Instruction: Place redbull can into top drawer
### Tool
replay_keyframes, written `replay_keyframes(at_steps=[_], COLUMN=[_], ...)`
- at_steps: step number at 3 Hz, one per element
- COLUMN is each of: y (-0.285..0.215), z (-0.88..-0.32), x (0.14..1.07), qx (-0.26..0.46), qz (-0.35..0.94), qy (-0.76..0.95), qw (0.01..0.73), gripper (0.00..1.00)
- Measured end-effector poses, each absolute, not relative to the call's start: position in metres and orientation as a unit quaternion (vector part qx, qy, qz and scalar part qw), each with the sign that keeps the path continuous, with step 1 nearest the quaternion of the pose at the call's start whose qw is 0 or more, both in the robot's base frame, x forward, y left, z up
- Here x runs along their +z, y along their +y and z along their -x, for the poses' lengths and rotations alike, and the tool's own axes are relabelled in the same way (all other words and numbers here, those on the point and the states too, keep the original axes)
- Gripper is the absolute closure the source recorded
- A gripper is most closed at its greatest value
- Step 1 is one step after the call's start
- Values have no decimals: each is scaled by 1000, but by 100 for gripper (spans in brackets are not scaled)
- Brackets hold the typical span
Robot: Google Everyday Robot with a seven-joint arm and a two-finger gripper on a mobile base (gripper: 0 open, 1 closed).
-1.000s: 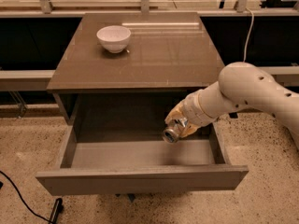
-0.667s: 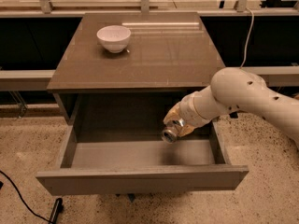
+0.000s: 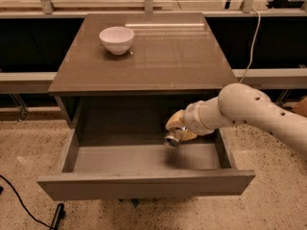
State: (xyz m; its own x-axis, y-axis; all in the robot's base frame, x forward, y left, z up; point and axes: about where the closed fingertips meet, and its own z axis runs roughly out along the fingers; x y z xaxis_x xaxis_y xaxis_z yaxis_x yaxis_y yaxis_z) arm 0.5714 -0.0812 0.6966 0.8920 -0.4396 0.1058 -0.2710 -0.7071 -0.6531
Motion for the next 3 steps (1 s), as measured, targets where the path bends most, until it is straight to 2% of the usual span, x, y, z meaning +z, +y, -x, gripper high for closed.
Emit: replay_keyframes(at_steps=[1, 3], y=[-81, -80], z=[-568, -563], x=[689, 676], qx=[-119, -111], qz=[901, 896], qy=[194, 188], qw=[369, 386], gripper=[54, 7])
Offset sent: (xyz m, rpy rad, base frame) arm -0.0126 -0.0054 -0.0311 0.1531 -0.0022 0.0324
